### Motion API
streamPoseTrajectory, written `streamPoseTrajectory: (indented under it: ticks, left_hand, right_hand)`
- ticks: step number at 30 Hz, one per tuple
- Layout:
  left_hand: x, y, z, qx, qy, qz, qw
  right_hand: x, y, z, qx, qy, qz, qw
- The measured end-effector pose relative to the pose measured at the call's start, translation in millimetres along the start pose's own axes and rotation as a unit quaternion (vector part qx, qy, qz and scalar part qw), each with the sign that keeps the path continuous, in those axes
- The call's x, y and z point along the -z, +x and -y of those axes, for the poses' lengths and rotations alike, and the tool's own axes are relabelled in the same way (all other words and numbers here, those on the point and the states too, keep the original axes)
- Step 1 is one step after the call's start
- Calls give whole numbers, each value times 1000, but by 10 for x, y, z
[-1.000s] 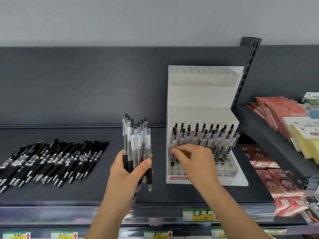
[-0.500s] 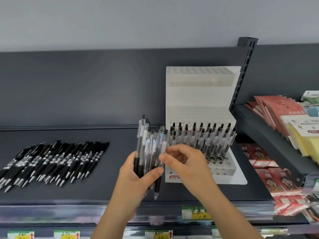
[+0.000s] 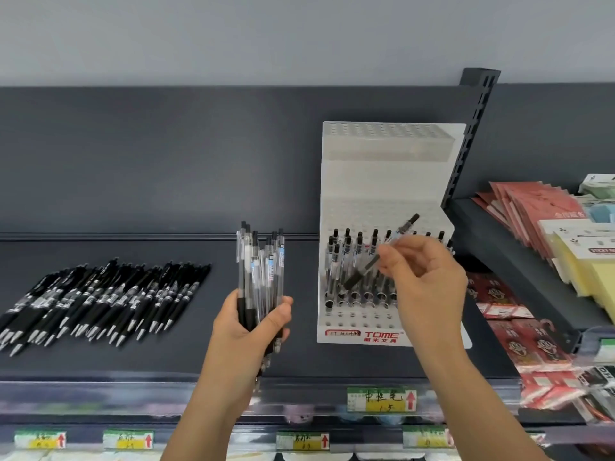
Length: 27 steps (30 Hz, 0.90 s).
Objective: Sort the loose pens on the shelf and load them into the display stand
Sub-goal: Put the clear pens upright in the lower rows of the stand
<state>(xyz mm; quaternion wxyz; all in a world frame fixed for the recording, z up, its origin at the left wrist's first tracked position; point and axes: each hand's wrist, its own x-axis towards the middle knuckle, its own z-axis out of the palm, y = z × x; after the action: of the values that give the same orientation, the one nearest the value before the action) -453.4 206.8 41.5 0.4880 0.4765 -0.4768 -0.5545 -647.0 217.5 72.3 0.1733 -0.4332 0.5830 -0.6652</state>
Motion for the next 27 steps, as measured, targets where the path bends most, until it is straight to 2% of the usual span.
streamPoseTrajectory:
  ticks: [5,15,20,24,27]
  left_hand:
    - [-15,-12,23,0,-4,4,1000]
    - [-5,-41,20,-1,-9,0,1000]
    - [-33,-49,30,-2,-2,3,1000]
    - [-68,-65,35,-2,-2,18,1000]
    - [-100,-86,31,-6,11,49,999]
  right_hand:
    - [-99,-12,-44,44,-71,31,996]
    - [-198,23,-296,21,-235,155,959]
    - [-171,32,-278,9,-235,155,959]
    - [-114,-72,-174,14,-204,104,973]
    - [-135,-178,-57,14,-118,150,982]
